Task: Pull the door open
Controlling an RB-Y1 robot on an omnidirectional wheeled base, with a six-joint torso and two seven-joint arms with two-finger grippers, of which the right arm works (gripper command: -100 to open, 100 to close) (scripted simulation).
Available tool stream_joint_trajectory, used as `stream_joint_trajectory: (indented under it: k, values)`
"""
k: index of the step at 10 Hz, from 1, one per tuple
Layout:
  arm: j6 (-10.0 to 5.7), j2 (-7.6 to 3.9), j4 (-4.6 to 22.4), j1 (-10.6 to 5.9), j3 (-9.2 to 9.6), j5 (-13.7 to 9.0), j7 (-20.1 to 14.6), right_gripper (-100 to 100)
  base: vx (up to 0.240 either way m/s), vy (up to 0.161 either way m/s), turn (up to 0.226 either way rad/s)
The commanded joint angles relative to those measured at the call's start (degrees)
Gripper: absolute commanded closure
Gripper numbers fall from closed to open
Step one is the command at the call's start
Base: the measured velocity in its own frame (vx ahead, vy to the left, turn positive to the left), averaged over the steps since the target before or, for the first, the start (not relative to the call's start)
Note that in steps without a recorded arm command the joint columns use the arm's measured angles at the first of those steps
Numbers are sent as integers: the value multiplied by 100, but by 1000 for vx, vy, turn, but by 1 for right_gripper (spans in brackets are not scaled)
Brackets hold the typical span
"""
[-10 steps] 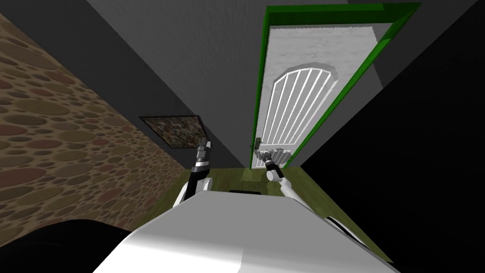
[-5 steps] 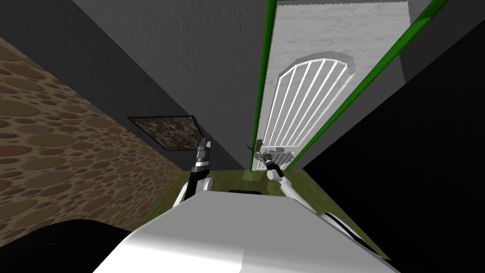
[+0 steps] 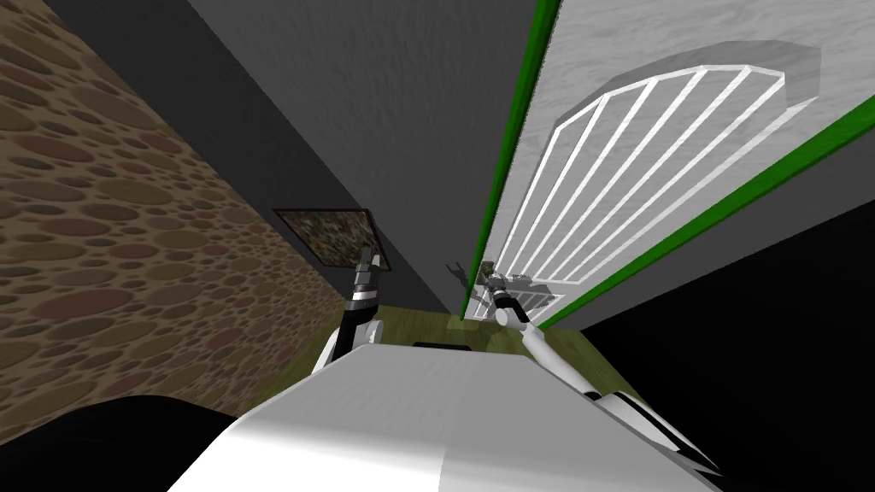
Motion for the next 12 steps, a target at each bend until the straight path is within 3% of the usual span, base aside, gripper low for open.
stream_joint_trajectory:
  k: [1, 3, 4, 5, 10, 12]
  values:
    - [-63, -66, 186, -88, -13, -17, -104, -100, 135, 22, 91]
    - [-103, -175, 257, -79, -68, -54, -197, -100, 75, 13, 68]
    - [-61, -129, 171, -40, -74, -48, -120, -100, 31, 2, 19]
    - [-61, -129, 171, -40, -74, -48, -120, 100, -3, -3, -26]
    - [-61, -129, 171, -40, -74, -48, -120, 100, -5, -3, 0]
    - [-148, -300, 99, 36, 67, -45, -285, 100, -152, -79, 133]
